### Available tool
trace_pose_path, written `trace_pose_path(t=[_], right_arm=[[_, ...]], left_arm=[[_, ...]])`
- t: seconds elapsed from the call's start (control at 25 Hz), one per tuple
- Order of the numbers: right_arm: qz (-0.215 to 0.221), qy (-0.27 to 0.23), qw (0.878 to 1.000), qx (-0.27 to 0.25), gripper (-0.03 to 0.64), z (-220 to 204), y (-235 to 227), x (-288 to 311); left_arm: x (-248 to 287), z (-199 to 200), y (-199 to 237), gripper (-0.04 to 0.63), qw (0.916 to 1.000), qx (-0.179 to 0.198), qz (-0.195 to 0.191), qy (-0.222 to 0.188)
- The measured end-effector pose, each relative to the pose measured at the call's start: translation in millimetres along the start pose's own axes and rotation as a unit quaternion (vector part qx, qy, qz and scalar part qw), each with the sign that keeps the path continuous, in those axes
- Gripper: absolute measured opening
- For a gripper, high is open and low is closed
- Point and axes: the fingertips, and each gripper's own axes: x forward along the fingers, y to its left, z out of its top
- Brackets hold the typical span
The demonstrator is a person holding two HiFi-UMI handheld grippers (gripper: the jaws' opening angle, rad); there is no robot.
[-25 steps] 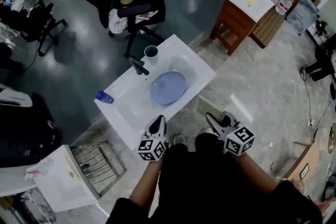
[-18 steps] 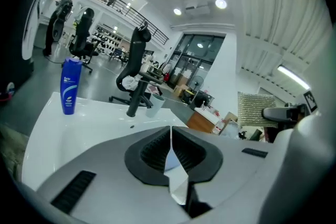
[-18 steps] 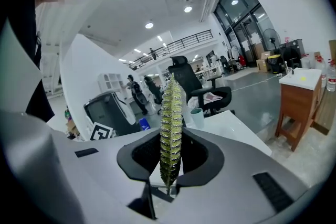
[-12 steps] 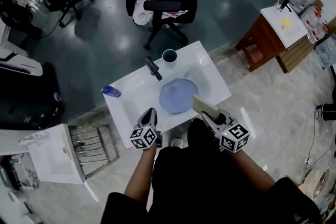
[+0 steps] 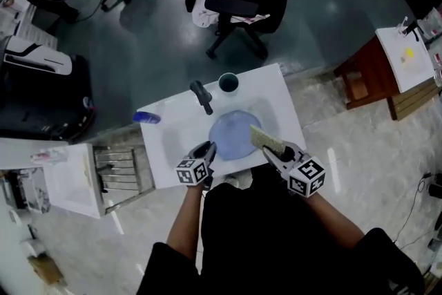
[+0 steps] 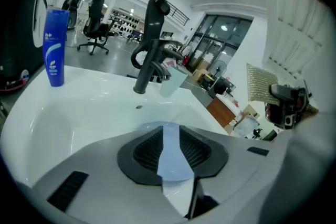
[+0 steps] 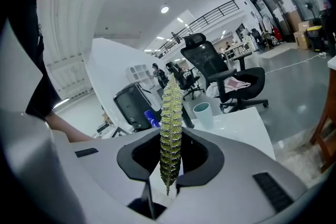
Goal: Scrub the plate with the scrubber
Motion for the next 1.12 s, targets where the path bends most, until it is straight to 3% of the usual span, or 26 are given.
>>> trace_pose_path(t=[0.28, 0.4, 0.56, 0.72, 0.96, 1.12], right_arm=[[0.036, 0.035, 0.999, 0.001, 0.063, -4.7, -30.5, 5.8], [0.038, 0.045, 0.998, 0.011, 0.063, -10.0, -39.2, 11.8], [0.026, 0.052, 0.998, 0.038, 0.063, -12.0, -52.4, 11.0], [0.017, 0.075, 0.996, 0.036, 0.063, -19.1, -69.8, 13.5], [-0.004, 0.082, 0.996, 0.047, 0.063, -15.4, -92.7, 14.8], [0.0, 0.087, 0.995, 0.05, 0.063, -15.6, -91.5, 19.0]], left_arm=[[29.0, -27.5, 37.2, 0.156, 0.9947, -0.06, 0.059, 0.058], [38.7, -39.8, 59.5, 0.164, 0.9864, -0.134, 0.073, 0.062], [53.0, -54.2, 87.4, 0.184, 0.9681, -0.228, 0.08, 0.067], [69.0, -65.1, 107.1, 0.195, 0.9627, -0.236, 0.088, 0.099], [96.0, -74.6, 100.5, 0.209, 0.9542, -0.265, 0.044, 0.131], [100.8, -80.9, 106.6, 0.143, 0.941, -0.308, 0.045, 0.132]])
